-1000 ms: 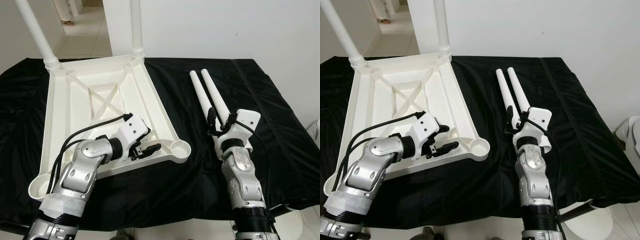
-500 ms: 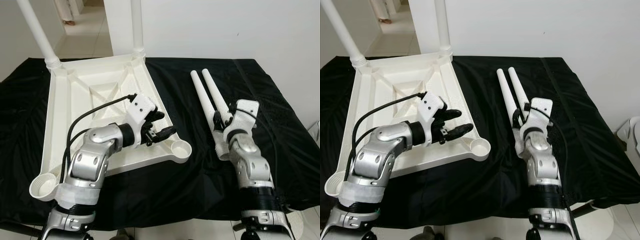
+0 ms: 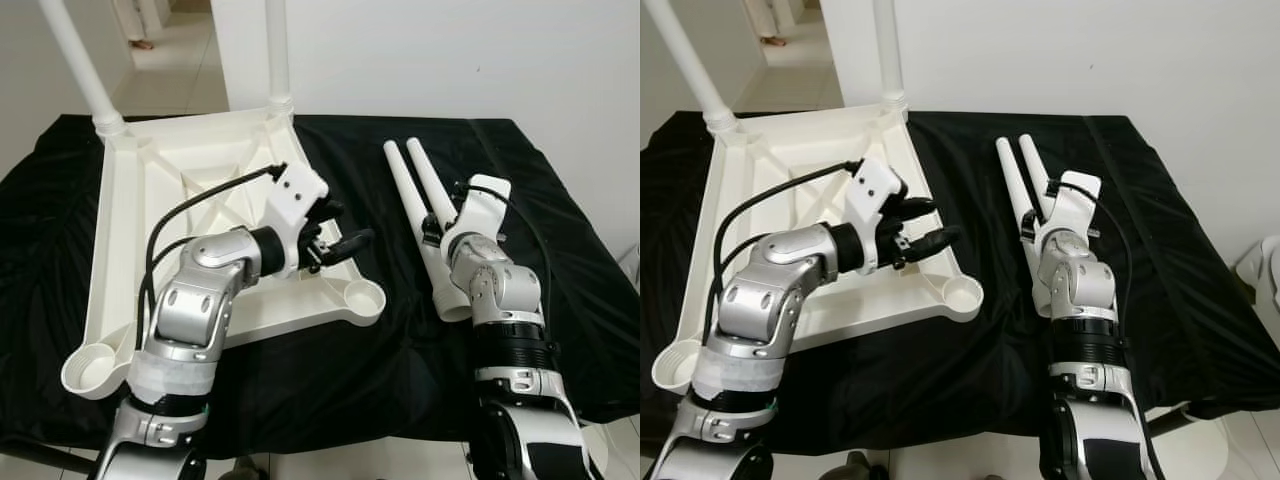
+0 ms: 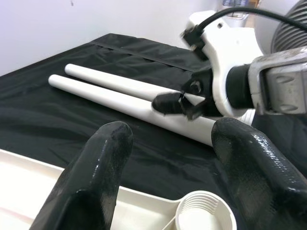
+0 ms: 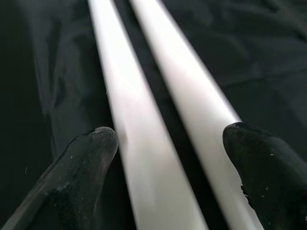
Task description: Building children table
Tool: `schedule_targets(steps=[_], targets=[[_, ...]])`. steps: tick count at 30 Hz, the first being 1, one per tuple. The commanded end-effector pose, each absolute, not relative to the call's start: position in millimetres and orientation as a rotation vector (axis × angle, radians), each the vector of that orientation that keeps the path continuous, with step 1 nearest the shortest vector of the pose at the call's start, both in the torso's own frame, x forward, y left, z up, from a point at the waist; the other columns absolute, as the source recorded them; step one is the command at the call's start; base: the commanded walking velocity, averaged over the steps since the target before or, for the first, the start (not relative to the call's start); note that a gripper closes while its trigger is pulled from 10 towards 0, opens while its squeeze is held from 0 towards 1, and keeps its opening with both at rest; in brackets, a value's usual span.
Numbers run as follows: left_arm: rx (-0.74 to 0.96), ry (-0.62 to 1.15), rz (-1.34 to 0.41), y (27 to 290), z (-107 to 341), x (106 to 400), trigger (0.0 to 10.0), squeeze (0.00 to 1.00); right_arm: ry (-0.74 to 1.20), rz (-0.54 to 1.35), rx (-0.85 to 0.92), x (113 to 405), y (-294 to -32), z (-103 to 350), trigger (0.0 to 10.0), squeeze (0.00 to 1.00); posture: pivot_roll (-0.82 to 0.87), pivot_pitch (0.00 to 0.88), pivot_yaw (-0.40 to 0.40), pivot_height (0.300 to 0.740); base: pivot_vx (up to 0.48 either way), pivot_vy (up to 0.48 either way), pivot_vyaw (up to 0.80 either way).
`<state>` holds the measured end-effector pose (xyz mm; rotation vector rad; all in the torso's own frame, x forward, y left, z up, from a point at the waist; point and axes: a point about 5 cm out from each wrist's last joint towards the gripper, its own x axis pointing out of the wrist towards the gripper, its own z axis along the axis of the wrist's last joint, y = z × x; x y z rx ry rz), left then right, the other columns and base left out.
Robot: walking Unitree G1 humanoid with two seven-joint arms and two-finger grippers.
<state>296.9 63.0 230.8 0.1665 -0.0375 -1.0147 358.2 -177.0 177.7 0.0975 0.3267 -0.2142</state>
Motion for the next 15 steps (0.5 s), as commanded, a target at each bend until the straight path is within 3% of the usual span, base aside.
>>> schedule_targets(steps=[1,15], targets=[[0.169,-0.042,-0.794,69,232,305,10.0,0.0,0.372,-0.184,0.103,357,-173,173,10.0,0.0,0.08,0.032,-0.006,0.74,0.0,0.0,0.0],[0.162,-0.043,-0.787,64,233,305,10.0,0.0,0.531,-0.063,0.065,345,-166,162,10.0,0.0,0.07,0.039,-0.009,0.74,0.0,0.0,0.0]])
